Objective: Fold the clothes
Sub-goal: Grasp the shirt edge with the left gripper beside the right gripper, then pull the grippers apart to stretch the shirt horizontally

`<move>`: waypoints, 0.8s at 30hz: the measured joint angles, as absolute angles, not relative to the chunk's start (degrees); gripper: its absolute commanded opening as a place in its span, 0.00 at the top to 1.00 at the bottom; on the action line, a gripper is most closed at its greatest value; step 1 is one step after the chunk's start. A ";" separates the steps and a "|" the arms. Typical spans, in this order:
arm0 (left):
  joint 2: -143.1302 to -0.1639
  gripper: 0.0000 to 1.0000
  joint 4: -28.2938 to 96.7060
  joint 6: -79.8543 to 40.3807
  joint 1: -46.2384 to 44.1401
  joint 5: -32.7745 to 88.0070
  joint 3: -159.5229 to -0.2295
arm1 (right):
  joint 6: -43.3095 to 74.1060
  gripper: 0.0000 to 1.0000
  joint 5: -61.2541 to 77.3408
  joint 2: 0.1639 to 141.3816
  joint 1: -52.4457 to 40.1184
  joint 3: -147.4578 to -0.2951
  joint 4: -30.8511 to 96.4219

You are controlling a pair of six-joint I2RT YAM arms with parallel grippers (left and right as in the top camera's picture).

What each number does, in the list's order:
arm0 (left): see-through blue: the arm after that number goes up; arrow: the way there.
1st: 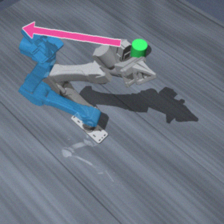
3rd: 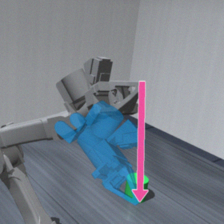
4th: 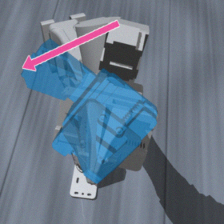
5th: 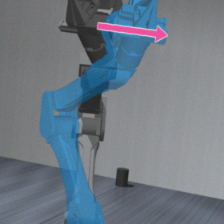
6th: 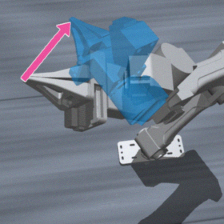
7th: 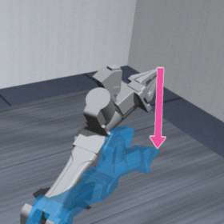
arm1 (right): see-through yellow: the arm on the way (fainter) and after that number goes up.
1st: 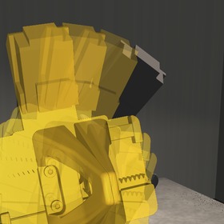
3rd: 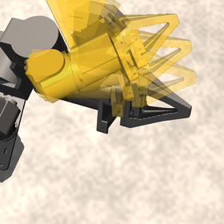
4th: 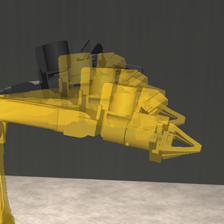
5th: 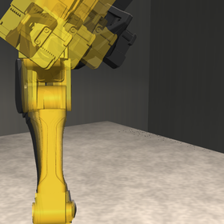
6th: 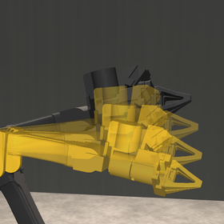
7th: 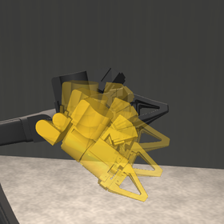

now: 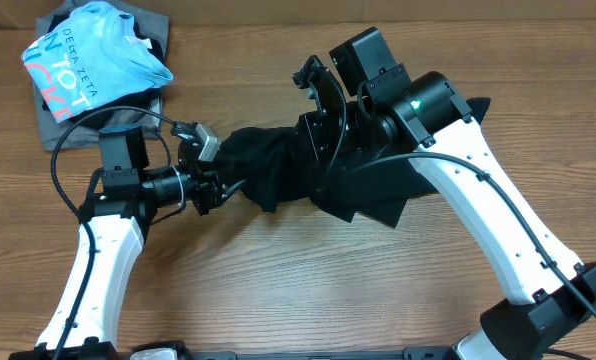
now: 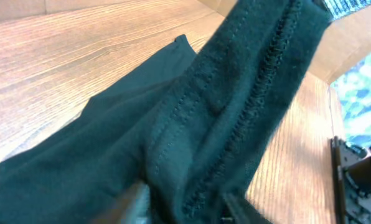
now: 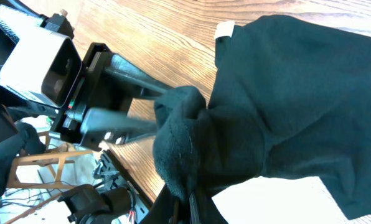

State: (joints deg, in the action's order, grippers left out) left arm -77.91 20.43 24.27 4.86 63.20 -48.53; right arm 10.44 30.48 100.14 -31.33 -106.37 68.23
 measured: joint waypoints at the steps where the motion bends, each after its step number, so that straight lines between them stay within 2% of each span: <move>1: -77.91 0.96 20.29 24.03 4.86 63.18 -48.53 | 10.46 0.96 30.76 100.14 -31.31 -106.37 68.25; 7: -77.91 0.96 19.68 24.08 4.86 64.73 -48.60 | 10.46 0.96 31.94 100.14 -31.53 -106.37 68.23; 9: -77.91 0.96 19.68 23.92 4.86 66.41 -48.82 | 10.55 0.85 32.18 100.14 -31.55 -106.37 68.25; 11: -77.91 0.96 19.73 22.94 4.91 67.81 -49.41 | 10.83 0.50 32.21 100.14 -31.55 -106.37 68.64; 12: -77.91 0.96 19.79 22.44 4.91 68.29 -49.89 | 10.55 0.28 32.10 100.14 -31.53 -106.37 68.95; 13: -77.91 0.96 20.25 21.85 4.93 68.66 -50.63 | 10.46 0.00 31.73 100.14 -31.53 -106.39 69.41; 19: -74.78 0.96 28.88 19.79 4.99 66.96 -55.79 | 12.03 0.00 21.93 100.14 -29.47 -106.39 76.38; 24: -65.71 0.96 39.66 19.40 4.99 56.25 -60.84 | 13.93 0.00 14.31 100.14 -23.31 -106.39 79.92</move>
State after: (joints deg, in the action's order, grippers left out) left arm -65.71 39.66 19.40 4.99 56.25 -60.84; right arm 13.93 14.31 100.14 -23.31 -106.39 79.92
